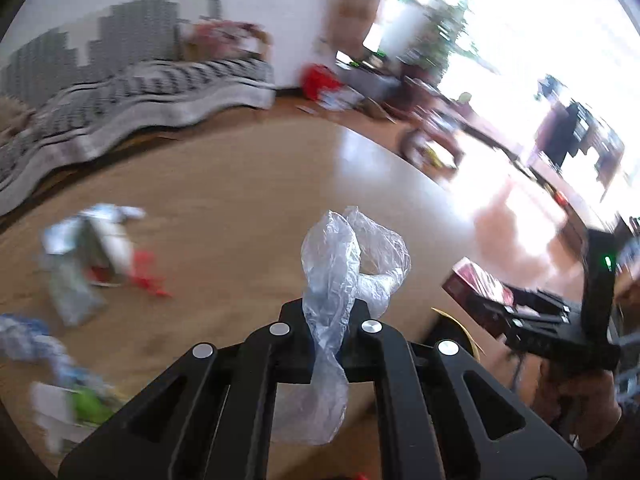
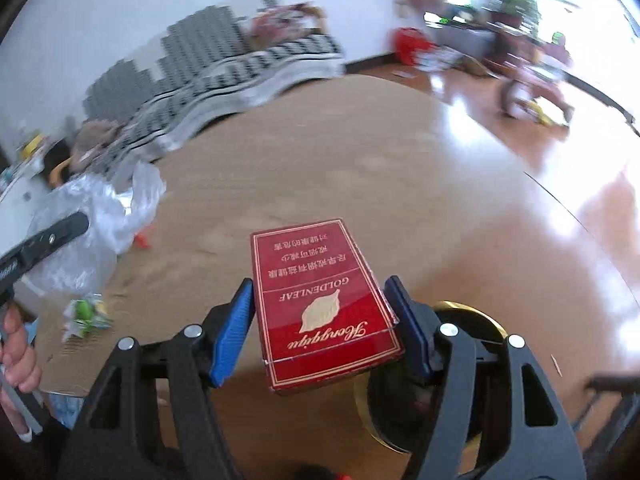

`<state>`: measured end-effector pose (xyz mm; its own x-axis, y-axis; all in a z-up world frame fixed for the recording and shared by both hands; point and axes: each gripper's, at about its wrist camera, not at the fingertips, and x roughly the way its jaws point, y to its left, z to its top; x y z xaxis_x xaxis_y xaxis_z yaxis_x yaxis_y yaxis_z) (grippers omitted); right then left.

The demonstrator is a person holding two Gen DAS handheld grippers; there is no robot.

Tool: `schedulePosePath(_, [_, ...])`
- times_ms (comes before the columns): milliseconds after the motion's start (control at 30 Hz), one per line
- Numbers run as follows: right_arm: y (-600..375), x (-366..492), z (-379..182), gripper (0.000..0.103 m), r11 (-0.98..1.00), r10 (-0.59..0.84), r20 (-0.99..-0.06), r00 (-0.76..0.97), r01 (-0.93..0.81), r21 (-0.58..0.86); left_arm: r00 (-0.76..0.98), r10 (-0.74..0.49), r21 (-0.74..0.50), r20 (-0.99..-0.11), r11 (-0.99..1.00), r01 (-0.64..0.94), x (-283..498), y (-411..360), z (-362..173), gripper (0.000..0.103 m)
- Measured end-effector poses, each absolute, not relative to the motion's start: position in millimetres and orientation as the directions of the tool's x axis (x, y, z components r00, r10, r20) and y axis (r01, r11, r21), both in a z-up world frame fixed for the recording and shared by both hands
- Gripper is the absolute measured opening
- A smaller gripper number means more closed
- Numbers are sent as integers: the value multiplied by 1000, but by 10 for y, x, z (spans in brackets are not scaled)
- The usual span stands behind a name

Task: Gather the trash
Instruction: 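Carry the plastic bag and red box over the bin and release both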

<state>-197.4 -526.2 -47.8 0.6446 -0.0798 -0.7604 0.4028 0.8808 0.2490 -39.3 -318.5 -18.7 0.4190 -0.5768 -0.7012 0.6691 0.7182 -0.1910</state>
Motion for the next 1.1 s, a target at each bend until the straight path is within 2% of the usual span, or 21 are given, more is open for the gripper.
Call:
schedulePosePath(100, [-5593, -2363, -651, 64, 842, -122, -782, 611, 481, 244, 312, -603, -241, -734, 661, 711, -665, -3742, -456, 5])
schedulePosePath(400, [-6151, -3113, -1101, 64, 755, -163, -816, 554, 603, 258, 169, -487, -172, -857, 579, 797, -1321, -4906, -1346, 5])
schedulePosePath(567, [-6271, -3277, -1281, 64, 734, -156, -828, 538, 624, 267, 125, -452, -177, -883, 568, 804, -1362, -5018, -1693, 5])
schedulePosePath(633, [-6297, -3292, -1353, 64, 727, -149, -833, 533, 630, 273, 146, -444, -141, -884, 552, 822, -1395, -5053, -1746, 5])
schedulePosePath(867, [-6284, -3203, -1417, 64, 720, -131, -837, 532, 631, 288, 126, -447, -149, -886, 531, 834, -1403, -5194, -1835, 7])
schedulePosePath(933, [-6262, -3182, -1395, 64, 720, -133, -835, 534, 631, 289, 120, -443, -149, -888, 526, 838, -1399, -5219, -1845, 23])
schedulePosePath(967, [-6267, -3168, -1388, 64, 718, -132, -834, 535, 632, 292, 127, -444, -145, -887, 530, 836, -1399, -5218, -1842, 48])
schedulePosePath(1000, [-6263, -3171, -1388, 64, 718, -131, -834, 536, 632, 292, 143, -451, -140, -881, 536, 832, -1402, -5225, -1828, 64])
schedulePosePath(1100, [-6276, -3173, -1389, 63, 719, -129, -834, 536, 630, 293, 149, -468, -140, -871, 528, 837, -1421, -5210, -1797, 64])
